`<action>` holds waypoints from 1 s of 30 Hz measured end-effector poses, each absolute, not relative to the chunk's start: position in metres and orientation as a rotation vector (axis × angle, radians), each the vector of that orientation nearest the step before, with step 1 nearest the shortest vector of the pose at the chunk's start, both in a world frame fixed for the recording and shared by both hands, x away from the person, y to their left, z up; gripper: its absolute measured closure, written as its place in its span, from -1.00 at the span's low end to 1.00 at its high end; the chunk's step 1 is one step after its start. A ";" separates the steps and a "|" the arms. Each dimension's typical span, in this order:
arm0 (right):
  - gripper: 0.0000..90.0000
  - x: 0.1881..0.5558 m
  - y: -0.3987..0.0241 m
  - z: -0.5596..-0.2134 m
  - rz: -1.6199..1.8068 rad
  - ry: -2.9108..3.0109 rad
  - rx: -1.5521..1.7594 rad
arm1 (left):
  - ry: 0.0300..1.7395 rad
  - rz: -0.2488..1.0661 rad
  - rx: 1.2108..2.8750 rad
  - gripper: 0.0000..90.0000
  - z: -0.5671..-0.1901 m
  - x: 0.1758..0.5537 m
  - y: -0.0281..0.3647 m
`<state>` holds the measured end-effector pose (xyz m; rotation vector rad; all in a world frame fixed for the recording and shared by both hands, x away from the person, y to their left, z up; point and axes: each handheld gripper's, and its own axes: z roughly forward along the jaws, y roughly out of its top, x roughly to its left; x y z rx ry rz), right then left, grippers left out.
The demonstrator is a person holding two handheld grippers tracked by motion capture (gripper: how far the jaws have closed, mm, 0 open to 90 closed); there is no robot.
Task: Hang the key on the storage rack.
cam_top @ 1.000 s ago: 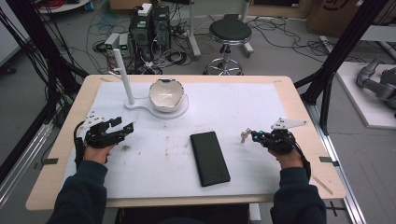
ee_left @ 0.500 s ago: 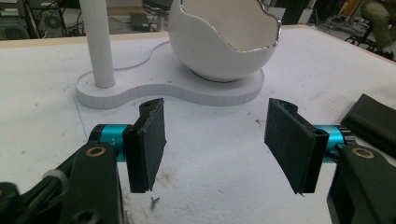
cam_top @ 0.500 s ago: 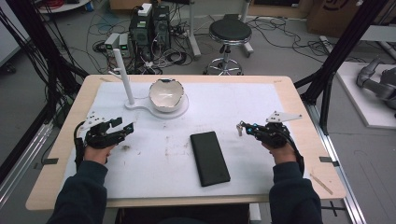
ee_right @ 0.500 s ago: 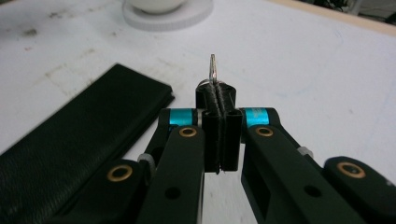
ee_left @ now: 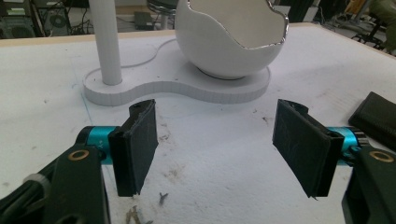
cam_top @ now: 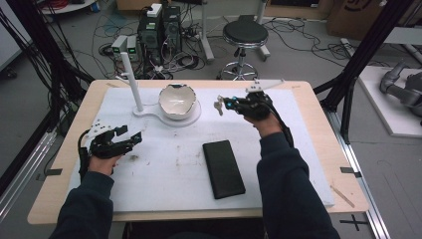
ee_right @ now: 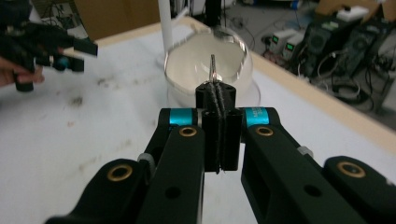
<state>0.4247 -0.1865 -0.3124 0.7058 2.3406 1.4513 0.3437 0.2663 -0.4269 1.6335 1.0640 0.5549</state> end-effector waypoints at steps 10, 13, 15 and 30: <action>1.00 0.470 -0.119 -0.278 1.465 2.385 0.572 | 1.089 0.577 1.607 -0.29 -0.426 0.343 0.277; 1.00 0.481 -0.096 -0.269 1.459 2.408 0.526 | 1.097 0.577 1.602 -0.28 -0.427 0.342 0.279; 1.00 0.489 -0.075 -0.261 1.461 2.426 0.487 | 1.097 0.580 1.603 -0.28 -0.427 0.342 0.280; 1.00 0.511 0.020 -0.242 1.503 2.486 0.360 | 1.091 0.590 1.608 -0.27 -0.427 0.341 0.283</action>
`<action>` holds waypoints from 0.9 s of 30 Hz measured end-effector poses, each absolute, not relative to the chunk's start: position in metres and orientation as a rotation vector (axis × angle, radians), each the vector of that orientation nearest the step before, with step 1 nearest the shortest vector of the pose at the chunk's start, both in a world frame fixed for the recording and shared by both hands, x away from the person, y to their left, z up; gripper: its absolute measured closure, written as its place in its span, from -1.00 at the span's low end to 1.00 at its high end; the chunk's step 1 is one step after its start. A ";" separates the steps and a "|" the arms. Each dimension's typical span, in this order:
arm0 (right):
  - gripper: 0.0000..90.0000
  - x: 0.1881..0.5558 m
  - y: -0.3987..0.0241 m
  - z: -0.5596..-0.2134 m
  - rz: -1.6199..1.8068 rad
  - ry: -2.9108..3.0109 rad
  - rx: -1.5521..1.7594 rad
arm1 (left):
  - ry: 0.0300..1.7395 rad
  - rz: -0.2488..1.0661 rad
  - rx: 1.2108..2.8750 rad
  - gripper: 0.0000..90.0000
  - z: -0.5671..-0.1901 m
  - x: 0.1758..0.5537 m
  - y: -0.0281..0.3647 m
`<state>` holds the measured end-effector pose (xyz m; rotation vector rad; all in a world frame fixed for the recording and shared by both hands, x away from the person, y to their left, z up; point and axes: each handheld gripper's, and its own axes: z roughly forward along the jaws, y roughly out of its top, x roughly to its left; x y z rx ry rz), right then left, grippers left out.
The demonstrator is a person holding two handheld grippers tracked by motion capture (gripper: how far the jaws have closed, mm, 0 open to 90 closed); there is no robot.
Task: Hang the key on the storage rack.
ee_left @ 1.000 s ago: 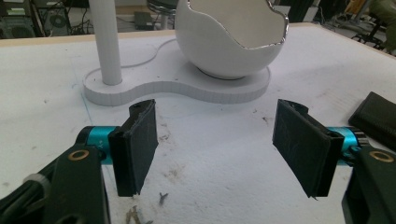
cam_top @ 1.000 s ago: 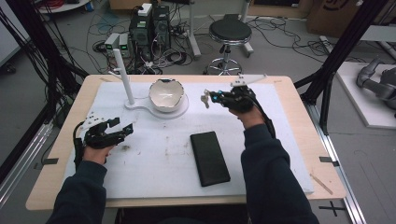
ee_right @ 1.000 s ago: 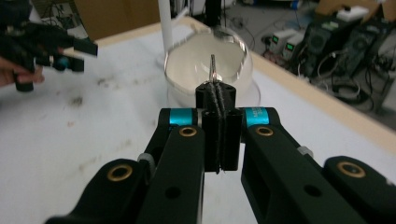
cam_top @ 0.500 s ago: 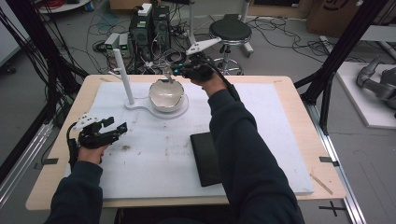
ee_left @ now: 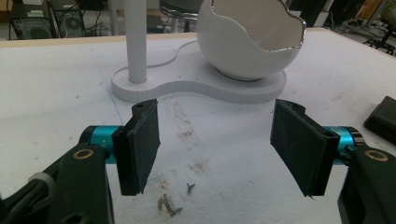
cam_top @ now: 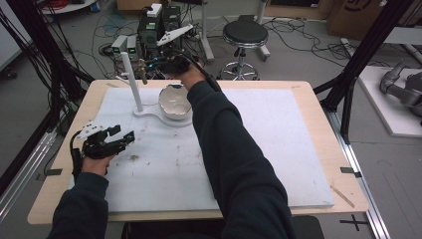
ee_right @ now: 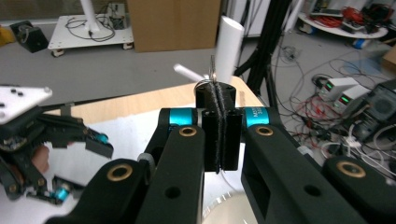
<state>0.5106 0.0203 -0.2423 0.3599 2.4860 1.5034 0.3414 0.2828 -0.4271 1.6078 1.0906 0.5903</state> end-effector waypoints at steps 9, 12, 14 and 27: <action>1.00 0.515 0.052 -0.248 1.512 2.521 0.334 | 1.097 0.585 1.605 -0.27 -0.427 0.340 0.285; 1.00 0.516 0.063 -0.249 1.488 2.538 0.330 | 1.098 0.582 1.600 -0.27 -0.427 0.340 0.285; 1.00 0.516 0.069 -0.250 1.458 2.553 0.328 | 1.098 0.582 1.604 -0.27 -0.427 0.340 0.285; 1.00 0.517 0.081 -0.258 1.405 2.580 0.340 | 1.098 0.577 1.601 -0.27 -0.427 0.340 0.285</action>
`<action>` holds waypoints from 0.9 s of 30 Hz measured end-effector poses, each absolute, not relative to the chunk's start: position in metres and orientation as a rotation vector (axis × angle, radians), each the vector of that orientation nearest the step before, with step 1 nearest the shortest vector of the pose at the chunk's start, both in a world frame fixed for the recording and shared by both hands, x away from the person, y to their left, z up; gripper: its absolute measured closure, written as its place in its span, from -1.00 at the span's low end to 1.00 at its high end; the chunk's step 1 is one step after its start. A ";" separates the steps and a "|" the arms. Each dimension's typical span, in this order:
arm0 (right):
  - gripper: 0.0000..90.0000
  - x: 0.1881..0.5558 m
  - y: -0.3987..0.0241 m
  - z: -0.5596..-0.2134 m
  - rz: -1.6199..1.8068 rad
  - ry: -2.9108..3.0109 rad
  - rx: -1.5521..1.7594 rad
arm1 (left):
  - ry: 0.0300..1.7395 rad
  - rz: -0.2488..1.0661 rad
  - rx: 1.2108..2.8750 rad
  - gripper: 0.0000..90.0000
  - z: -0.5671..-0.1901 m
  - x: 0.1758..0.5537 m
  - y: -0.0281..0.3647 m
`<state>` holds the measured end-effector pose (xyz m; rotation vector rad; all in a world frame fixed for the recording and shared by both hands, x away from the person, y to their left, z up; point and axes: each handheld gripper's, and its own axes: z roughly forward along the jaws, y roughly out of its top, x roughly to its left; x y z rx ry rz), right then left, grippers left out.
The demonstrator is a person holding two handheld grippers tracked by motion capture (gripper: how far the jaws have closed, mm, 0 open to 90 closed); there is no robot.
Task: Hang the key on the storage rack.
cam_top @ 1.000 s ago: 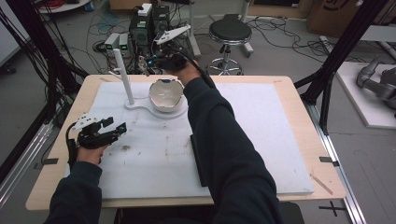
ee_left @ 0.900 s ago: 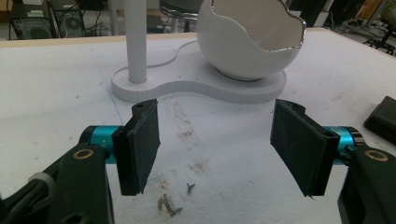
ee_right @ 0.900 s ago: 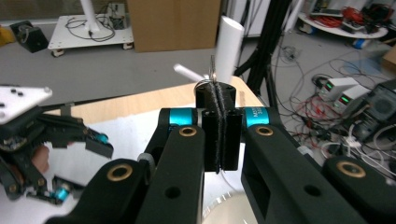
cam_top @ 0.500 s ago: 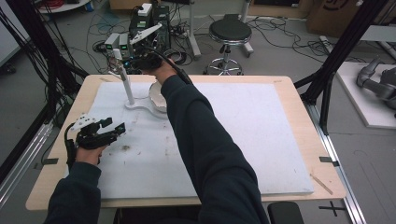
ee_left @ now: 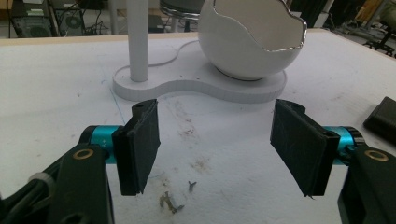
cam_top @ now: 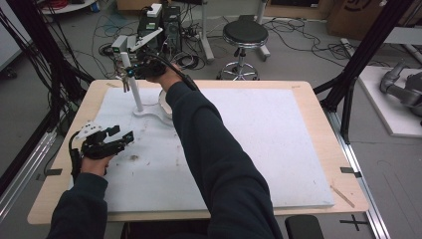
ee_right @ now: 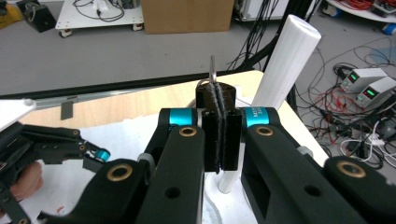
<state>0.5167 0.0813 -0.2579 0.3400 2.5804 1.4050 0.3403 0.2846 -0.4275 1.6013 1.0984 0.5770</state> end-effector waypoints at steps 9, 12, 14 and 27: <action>1.00 0.522 0.081 -0.262 1.315 2.565 0.417 | 1.096 0.577 1.601 -0.27 -0.427 0.340 0.285; 0.93 0.523 0.074 -0.263 1.331 2.553 0.436 | 1.095 0.576 1.600 -0.27 -0.427 0.340 0.286; 0.83 0.523 0.070 -0.263 1.338 2.543 0.450 | 1.097 0.576 1.599 -0.27 -0.427 0.340 0.286; 0.31 0.521 -0.080 -0.276 1.384 2.382 0.729 | 1.087 0.573 1.585 -0.27 -0.428 0.341 0.282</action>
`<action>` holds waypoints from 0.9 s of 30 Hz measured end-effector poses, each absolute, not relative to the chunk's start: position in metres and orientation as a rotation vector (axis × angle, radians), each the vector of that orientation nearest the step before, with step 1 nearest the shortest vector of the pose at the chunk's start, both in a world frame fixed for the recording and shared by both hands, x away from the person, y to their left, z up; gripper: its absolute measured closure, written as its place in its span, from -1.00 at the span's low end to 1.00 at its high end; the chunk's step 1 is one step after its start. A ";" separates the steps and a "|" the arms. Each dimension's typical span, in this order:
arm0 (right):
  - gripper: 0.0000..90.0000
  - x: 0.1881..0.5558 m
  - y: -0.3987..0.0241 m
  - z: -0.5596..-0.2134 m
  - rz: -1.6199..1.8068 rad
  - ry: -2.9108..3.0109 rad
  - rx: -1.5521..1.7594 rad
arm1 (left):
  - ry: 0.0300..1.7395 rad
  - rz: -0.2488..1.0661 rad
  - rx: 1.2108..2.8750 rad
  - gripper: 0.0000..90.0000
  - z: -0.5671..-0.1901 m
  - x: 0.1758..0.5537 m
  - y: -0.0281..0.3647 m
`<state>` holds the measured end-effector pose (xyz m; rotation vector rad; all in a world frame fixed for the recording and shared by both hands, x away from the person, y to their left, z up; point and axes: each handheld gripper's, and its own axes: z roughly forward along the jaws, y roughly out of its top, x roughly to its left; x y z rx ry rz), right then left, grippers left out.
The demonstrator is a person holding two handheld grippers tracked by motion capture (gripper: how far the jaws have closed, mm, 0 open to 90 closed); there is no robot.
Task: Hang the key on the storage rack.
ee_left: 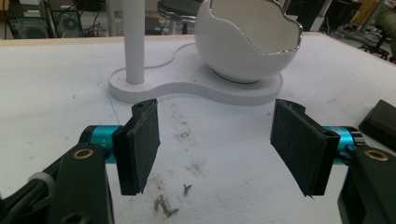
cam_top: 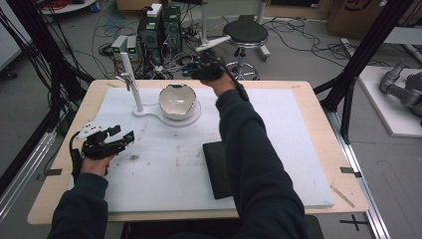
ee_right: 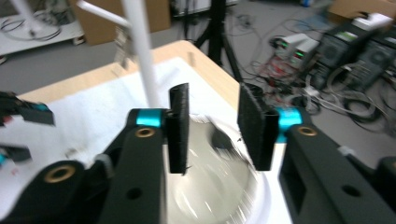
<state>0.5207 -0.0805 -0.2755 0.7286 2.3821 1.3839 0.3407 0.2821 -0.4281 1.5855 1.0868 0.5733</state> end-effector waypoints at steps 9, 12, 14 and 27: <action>-0.29 0.494 -0.179 -0.304 1.264 2.250 0.880 | 1.061 0.561 1.559 -0.39 -0.428 0.345 0.276; -0.33 0.479 -0.201 -0.311 1.237 2.214 0.888 | 1.062 0.560 1.553 -0.40 -0.428 0.345 0.276; -0.42 0.465 -0.223 -0.321 1.207 2.192 0.909 | 1.062 0.555 1.546 -0.44 -0.428 0.345 0.277; -0.52 0.415 -0.268 -0.363 1.131 2.216 0.975 | 1.065 0.544 1.583 -0.41 -0.429 0.344 0.275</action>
